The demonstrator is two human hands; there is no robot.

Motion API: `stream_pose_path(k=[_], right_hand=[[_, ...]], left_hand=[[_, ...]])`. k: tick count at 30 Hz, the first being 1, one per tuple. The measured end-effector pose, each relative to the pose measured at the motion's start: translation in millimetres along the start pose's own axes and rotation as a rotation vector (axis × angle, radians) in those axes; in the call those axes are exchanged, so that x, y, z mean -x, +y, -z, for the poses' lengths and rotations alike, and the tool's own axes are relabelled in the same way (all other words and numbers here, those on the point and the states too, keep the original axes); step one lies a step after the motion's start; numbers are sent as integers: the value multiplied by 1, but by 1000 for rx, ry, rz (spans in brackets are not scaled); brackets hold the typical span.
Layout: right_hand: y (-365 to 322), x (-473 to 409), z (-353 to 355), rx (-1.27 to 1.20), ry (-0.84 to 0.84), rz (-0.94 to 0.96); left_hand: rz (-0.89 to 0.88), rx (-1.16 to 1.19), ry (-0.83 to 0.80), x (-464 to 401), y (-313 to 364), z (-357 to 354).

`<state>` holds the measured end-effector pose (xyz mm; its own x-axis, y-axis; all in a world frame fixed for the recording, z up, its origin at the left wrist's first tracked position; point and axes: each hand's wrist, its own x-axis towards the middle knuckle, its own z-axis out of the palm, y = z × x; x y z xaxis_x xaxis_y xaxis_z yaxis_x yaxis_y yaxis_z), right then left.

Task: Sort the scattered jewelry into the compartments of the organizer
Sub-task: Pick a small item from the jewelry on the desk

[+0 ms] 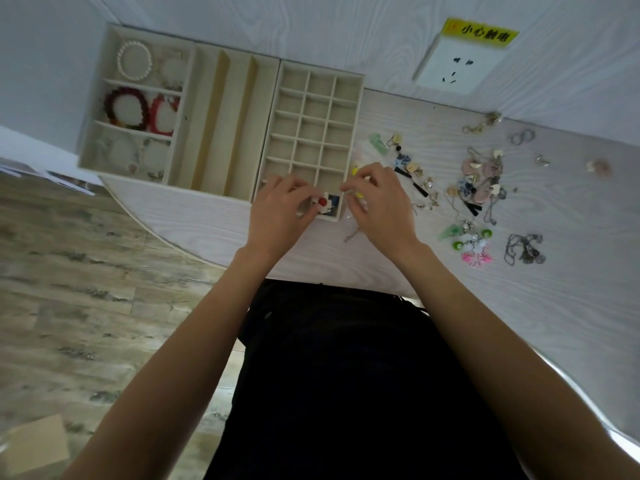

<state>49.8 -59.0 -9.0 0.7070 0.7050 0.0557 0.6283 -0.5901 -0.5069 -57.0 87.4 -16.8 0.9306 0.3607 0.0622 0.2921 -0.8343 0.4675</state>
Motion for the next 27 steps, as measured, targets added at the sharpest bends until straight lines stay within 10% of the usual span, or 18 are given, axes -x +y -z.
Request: stream_pose_path(k=[27], right_hand=[[-21,-11,-3,-39,-224,-201]], left_hand=[[49,-71,-186,-22,8,5]])
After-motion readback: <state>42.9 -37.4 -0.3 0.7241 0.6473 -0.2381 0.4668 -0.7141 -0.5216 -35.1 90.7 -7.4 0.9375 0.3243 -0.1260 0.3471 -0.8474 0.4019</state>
